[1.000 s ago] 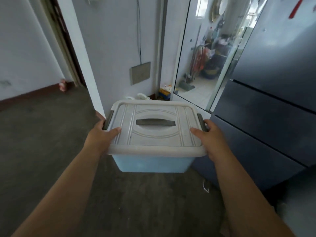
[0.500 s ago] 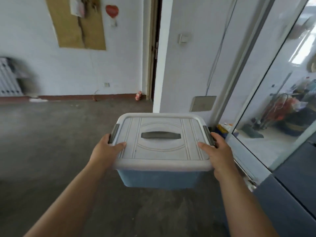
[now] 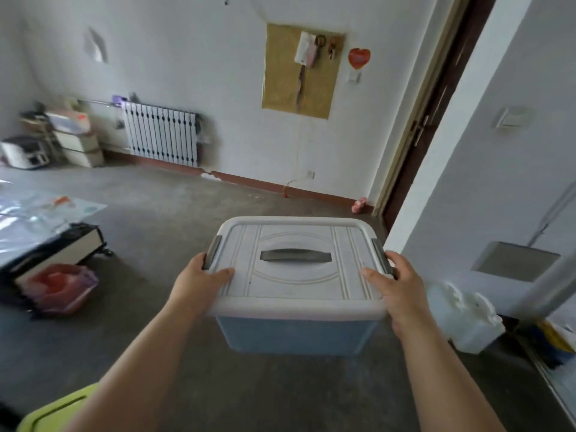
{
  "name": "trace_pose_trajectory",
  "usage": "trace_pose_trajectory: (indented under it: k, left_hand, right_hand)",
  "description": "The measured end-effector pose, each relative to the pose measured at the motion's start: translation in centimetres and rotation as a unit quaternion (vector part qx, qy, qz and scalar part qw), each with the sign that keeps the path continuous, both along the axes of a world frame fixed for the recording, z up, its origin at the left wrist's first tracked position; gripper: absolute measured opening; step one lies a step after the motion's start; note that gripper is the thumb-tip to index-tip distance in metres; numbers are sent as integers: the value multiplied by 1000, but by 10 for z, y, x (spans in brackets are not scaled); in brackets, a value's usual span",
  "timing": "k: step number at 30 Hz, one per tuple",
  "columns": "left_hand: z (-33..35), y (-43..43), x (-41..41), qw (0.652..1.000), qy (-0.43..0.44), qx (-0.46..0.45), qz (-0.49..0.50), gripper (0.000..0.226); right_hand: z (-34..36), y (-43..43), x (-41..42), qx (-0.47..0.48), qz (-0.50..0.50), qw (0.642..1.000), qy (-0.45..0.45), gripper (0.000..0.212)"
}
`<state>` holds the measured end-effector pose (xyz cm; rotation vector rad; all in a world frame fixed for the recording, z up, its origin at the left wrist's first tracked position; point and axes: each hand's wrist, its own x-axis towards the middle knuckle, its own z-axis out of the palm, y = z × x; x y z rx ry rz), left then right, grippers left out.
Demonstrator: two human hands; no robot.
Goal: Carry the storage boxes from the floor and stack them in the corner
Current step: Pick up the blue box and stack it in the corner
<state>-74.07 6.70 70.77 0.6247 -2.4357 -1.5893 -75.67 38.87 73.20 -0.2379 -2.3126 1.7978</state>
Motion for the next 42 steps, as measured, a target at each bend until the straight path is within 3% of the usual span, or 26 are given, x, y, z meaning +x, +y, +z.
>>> trace_pose_trajectory:
  k: [7, 12, 20, 32, 42]
  left_hand:
    - [3, -141, -59, 998, 5, 23, 57, 42]
    - [-1, -195, -88, 994, 16, 50, 98, 42]
    - [-21, -232, -172, 985, 23, 87, 146, 37]
    - [-16, -241, -374, 968, 15, 66, 242, 43]
    - [-38, -342, -490, 937, 31, 106, 331, 40]
  right_hand:
    - [-9, -145, -95, -12, 50, 999, -4, 64]
    - [-13, -204, -141, -24, 88, 996, -17, 68]
    - [-33, -250, -255, -29, 146, 988, -42, 71]
    - [-18, -282, -518, -3, 255, 966, -47, 71]
    - [-55, -413, -674, 10, 350, 934, -68, 72]
